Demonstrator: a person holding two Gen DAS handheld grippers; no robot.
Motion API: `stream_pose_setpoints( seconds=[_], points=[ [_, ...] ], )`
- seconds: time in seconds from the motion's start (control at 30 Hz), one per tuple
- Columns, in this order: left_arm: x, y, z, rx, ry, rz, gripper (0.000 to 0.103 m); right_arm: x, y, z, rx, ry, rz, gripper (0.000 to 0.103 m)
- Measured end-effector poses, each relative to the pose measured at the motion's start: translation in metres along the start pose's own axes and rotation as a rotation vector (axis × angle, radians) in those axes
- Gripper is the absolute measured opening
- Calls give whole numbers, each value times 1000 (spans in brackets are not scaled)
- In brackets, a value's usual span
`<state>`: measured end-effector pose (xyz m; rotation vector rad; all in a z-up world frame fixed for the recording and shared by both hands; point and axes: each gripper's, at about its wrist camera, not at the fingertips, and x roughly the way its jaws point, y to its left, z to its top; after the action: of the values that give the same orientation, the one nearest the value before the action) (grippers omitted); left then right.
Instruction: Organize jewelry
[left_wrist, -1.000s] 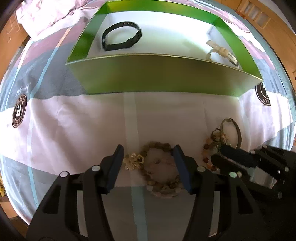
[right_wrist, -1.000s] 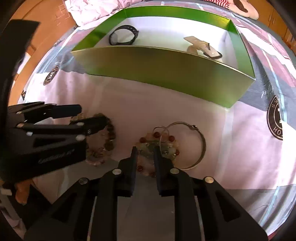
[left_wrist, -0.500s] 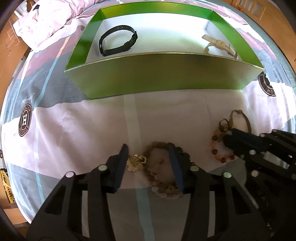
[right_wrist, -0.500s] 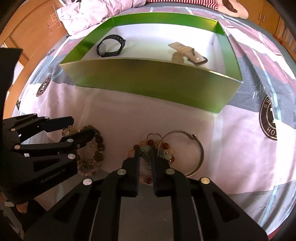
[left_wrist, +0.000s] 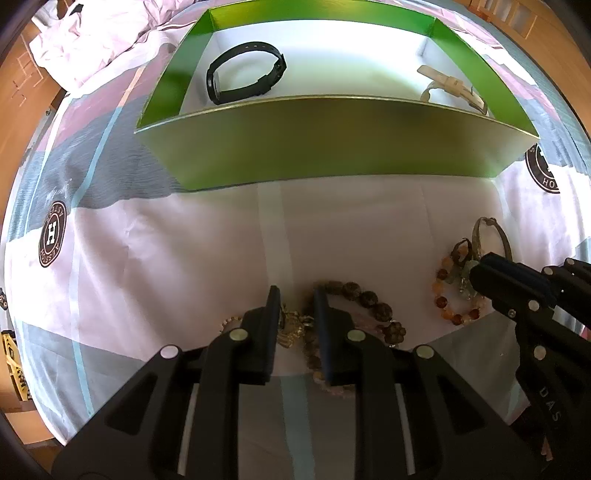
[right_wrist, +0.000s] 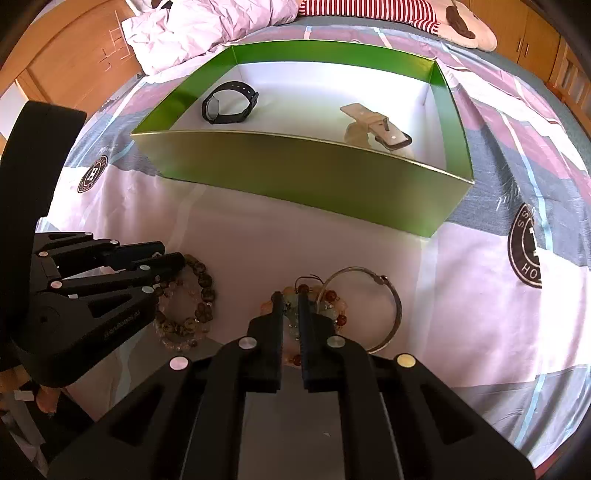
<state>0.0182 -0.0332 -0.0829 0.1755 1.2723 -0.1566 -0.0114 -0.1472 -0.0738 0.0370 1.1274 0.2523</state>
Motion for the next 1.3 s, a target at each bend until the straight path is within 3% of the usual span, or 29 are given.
stream_pose_setpoints(
  seconds=[0.5, 0.73, 0.97, 1.07, 1.17, 1.3],
  points=[
    [-4, 33, 6, -83, -10, 37, 14, -4, 1, 0, 8, -13, 2, 6],
    [-15, 35, 1, -74, -12, -48, 15, -6, -15, 5, 78, 20, 46, 6],
    [-15, 33, -16, -51, 50, -154, 18, -3, -26, -4, 107, 141, 137, 6],
    [-5, 36, -20, -53, 75, -151, 18, 6, -32, -10, 133, 190, 138, 6],
    [2, 43, -18, -100, 85, -160, 30, 14, -38, -12, 189, 222, 155, 14],
    [10, 47, -12, -135, 98, -161, 32, 21, -42, -9, 249, 224, 178, 16]
  ],
)
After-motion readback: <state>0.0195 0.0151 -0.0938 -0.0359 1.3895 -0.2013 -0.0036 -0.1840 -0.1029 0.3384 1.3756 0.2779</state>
